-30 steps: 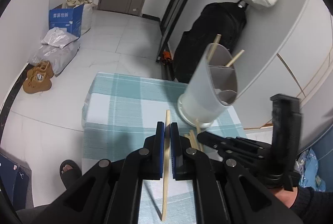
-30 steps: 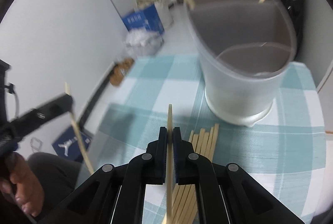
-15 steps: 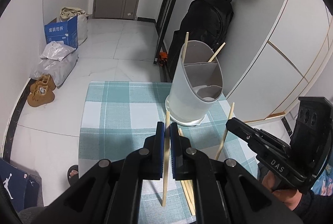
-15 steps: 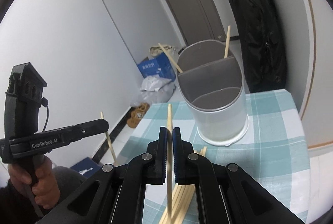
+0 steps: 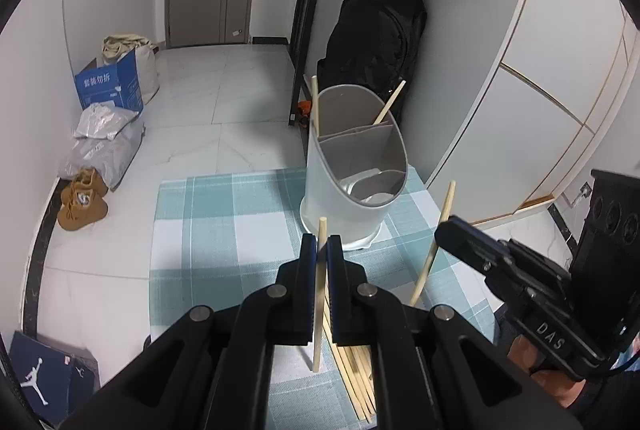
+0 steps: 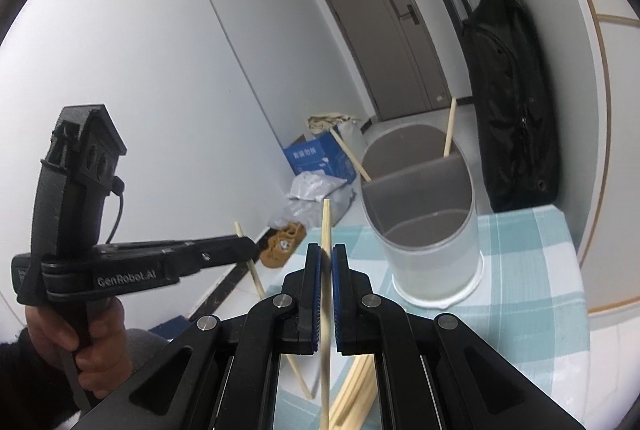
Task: Organize utensils
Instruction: 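Carry both held chopsticks up over the white utensil holder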
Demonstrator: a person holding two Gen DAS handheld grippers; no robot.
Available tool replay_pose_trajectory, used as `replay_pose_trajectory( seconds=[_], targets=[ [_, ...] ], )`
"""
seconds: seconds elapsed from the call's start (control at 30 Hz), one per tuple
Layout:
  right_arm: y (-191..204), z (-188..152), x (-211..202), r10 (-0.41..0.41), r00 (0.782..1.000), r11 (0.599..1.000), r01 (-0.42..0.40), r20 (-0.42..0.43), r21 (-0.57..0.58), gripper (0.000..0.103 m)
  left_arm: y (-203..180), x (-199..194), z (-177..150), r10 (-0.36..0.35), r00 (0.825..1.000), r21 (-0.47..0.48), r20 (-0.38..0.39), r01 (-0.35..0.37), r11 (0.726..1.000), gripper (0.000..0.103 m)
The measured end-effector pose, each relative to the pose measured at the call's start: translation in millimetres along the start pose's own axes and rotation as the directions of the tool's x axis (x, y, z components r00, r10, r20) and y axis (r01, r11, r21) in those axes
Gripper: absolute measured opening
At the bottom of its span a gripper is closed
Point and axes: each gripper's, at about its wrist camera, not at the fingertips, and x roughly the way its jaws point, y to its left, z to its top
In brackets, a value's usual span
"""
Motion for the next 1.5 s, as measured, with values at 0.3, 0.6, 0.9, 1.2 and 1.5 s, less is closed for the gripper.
replay_pose_trajectory(
  seconds=[0.3,0.6,0.9,1.2,1.5],
  targets=[
    [-4,43,-6,0.009,0.998,1.0,-0.007,0.07,-0.022,0.004,-4,-9,28,-0.007,0.999,0.0,0.037,0.007,1.0,0.001],
    [-4,107,-10,0.011,0.991,0.999,-0.004,0.136,-0.051,0.004,-8,-25,74,-0.023,0.995,-0.017,0.098,0.025,1.0,0.001],
    [-18,163,2,-0.008,0.983,0.998,0.02,0.181,-0.067,0.004,-8,-28,123,-0.029,0.985,-0.061,0.17,0.04,0.997,0.001],
    [-39,195,31,-0.051,0.977,0.996,0.065,0.206,-0.062,0.004,-9,-7,152,-0.029,0.98,-0.048,0.196,0.039,0.998,0.001],
    [-54,195,68,-0.082,0.98,0.99,0.101,0.182,-0.097,0.004,-2,29,152,-0.031,0.985,-0.053,0.172,0.04,0.998,0.001]
  ],
)
